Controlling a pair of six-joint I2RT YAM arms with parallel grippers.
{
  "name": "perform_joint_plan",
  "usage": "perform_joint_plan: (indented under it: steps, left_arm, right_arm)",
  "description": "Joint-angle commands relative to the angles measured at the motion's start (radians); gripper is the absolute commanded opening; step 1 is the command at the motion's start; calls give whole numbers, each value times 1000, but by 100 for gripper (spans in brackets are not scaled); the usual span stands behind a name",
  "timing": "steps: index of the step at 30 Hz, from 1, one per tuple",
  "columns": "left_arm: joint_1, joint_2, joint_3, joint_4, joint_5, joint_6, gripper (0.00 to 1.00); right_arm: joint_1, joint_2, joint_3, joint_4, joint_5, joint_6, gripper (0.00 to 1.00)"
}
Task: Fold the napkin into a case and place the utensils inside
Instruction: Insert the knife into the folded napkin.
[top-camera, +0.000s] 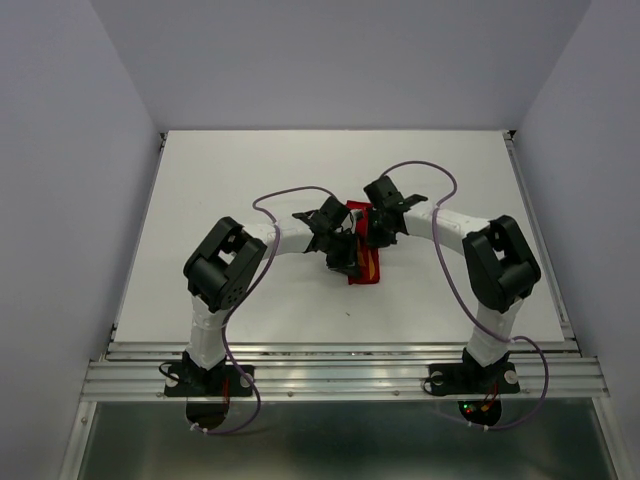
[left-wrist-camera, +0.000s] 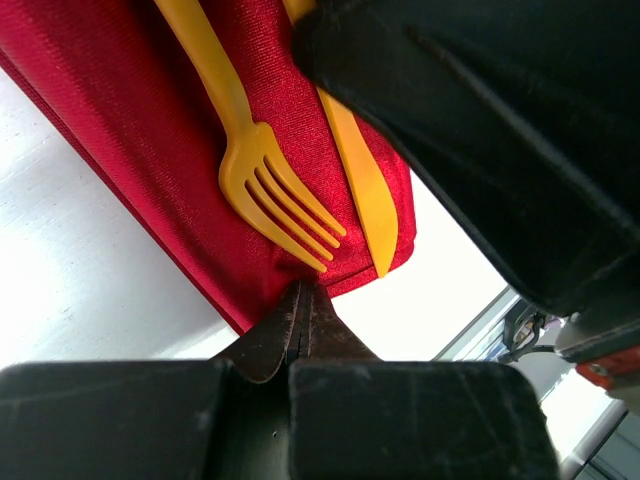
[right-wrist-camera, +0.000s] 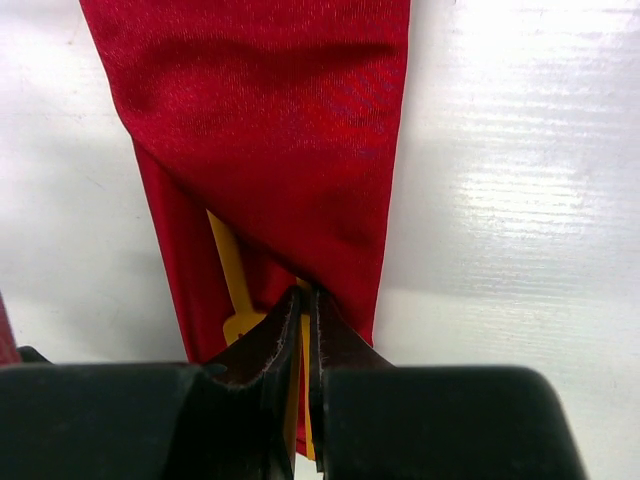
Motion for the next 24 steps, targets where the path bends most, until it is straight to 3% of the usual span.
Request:
perform_joint_plan:
  steps: [1,3,6,24]
  left_arm:
    - [-3,-19,-17,-19,-5,16,0]
    - [-3,-21,-17,-19,-6,16,0]
    - [-3,-21,-12,-19,-5,16,0]
    - [-4,-7,-8,-22,-11,15,0]
  right_arm:
    - [-5,6,56,32,43,-20,6]
    - [-5,-6,49,34,38,-18,21]
    - [-5,-34,19,46,21,-21,33]
    - [13,-95,-73,66,-17,-25,28]
